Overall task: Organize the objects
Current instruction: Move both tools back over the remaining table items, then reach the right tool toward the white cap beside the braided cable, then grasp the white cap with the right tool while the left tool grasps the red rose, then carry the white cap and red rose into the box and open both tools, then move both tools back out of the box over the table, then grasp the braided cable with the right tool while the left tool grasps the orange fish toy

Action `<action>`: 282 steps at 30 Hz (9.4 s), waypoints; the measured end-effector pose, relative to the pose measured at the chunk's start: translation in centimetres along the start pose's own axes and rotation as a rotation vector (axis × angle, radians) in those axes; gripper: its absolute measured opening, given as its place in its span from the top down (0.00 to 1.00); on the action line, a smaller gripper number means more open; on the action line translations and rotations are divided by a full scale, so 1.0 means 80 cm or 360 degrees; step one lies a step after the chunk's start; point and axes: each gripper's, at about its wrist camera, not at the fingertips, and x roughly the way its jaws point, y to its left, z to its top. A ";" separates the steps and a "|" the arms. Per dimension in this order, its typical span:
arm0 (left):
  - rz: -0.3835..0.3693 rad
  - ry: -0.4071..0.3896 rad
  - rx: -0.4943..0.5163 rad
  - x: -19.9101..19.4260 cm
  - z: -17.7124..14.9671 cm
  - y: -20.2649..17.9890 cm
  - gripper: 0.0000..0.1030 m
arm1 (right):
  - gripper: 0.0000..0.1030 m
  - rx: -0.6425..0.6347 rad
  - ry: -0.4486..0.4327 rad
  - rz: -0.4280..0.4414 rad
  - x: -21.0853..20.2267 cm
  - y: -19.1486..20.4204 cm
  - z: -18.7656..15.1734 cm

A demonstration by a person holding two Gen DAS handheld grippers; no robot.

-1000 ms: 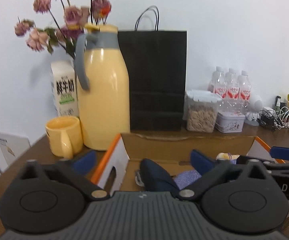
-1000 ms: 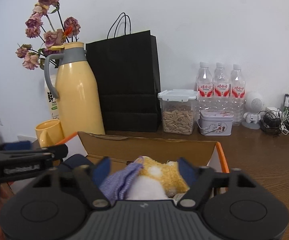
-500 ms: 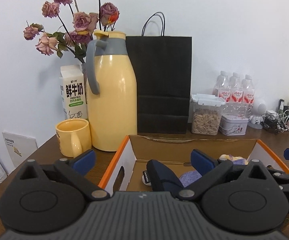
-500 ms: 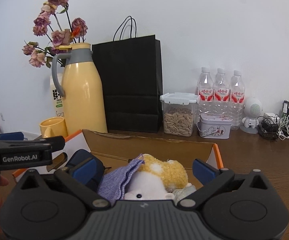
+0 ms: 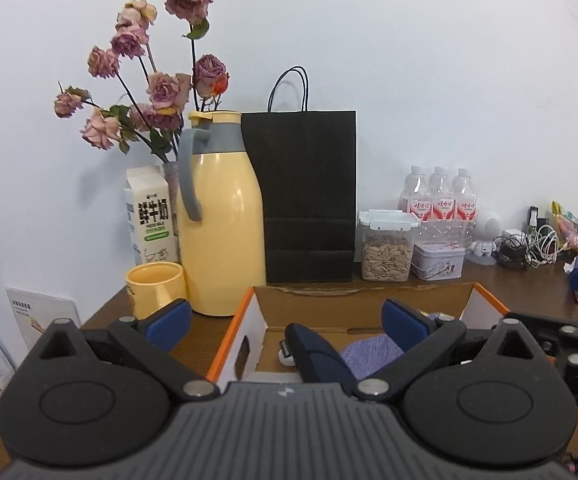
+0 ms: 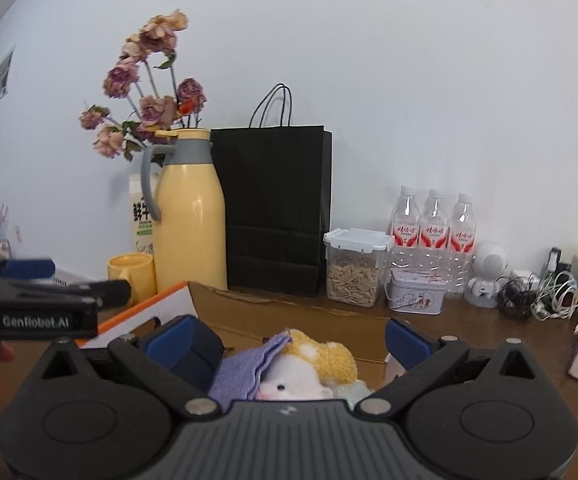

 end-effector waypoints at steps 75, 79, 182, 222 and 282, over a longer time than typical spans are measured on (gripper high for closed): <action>-0.0157 0.0390 0.0065 -0.042 -0.084 -0.005 0.00 | 0.62 0.0083 0.0318 0.0161 -0.069 0.032 -0.112; -0.0220 0.0407 0.0178 -0.025 -0.088 -0.027 0.10 | 0.62 0.0091 0.0291 0.0134 -0.057 0.026 -0.104; 0.0005 -0.0008 -0.0017 0.031 0.015 0.014 0.00 | 0.00 0.0058 0.0078 0.0026 0.047 0.016 -0.003; -0.0042 0.0386 -0.0014 -0.088 -0.103 0.041 0.00 | 0.00 -0.0051 0.0600 0.0053 -0.056 0.019 -0.135; -0.0073 0.0616 -0.0110 -0.032 -0.124 -0.006 0.34 | 0.06 0.0032 0.0385 0.0012 -0.038 0.005 -0.138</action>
